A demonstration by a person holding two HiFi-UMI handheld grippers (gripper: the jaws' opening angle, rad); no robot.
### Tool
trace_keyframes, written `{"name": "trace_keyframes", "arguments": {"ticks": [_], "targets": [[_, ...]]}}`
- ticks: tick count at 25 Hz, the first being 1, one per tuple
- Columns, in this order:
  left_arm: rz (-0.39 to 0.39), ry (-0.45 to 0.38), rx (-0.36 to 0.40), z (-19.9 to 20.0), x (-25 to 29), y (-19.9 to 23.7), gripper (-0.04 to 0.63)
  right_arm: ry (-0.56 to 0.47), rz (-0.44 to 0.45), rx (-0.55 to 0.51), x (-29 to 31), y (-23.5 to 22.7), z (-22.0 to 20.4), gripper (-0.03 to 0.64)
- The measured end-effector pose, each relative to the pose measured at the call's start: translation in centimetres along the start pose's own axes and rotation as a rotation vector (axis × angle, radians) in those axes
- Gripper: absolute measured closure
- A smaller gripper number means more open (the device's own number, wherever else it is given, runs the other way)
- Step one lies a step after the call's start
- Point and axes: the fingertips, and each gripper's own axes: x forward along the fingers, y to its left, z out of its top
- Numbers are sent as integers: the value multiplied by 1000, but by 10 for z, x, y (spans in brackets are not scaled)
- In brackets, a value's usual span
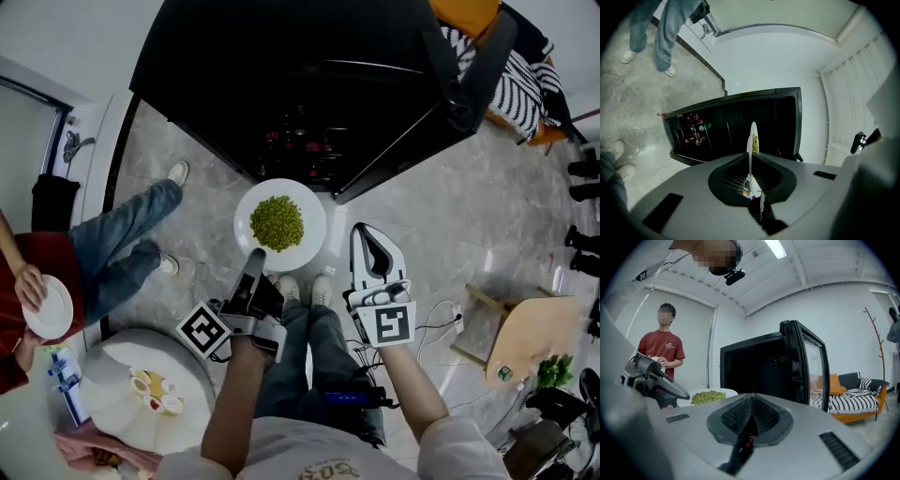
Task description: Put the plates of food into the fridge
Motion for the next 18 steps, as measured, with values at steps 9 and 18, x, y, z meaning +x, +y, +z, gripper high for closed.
{"name": "trace_keyframes", "arguments": {"ticks": [9,18], "targets": [[17,-11,-21,2,4,25,578,7,27,0,8,12,-27,607],[19,-15,-44,0,5,44,578,1,27,-1,11,18,-40,607]]}}
